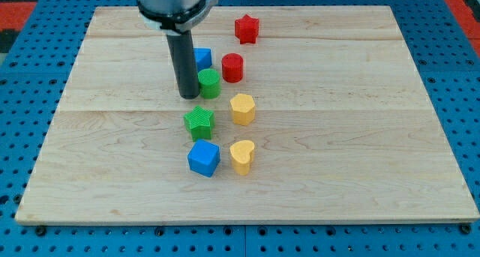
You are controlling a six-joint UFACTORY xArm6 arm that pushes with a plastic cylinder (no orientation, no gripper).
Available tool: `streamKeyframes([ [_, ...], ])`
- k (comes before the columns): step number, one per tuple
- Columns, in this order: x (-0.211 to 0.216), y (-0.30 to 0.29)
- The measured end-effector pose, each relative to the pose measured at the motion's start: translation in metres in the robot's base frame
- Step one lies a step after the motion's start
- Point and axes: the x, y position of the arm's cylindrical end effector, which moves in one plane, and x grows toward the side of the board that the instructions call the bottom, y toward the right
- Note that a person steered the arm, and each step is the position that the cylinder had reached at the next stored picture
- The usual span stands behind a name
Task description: Place the blue triangle in between the red blocks
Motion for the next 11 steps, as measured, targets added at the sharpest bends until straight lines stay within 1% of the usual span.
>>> streamKeyframes([
  [1, -0.015, -0.043],
  [2, -0.026, -0.031],
  [3, -0.05, -0.02],
  [4, -0.051, 0.007],
  [6, -0.079, 0.023],
  [7, -0.079, 0.047],
  [10, -0.091, 0.054],
  [11, -0.089, 0.015],
])
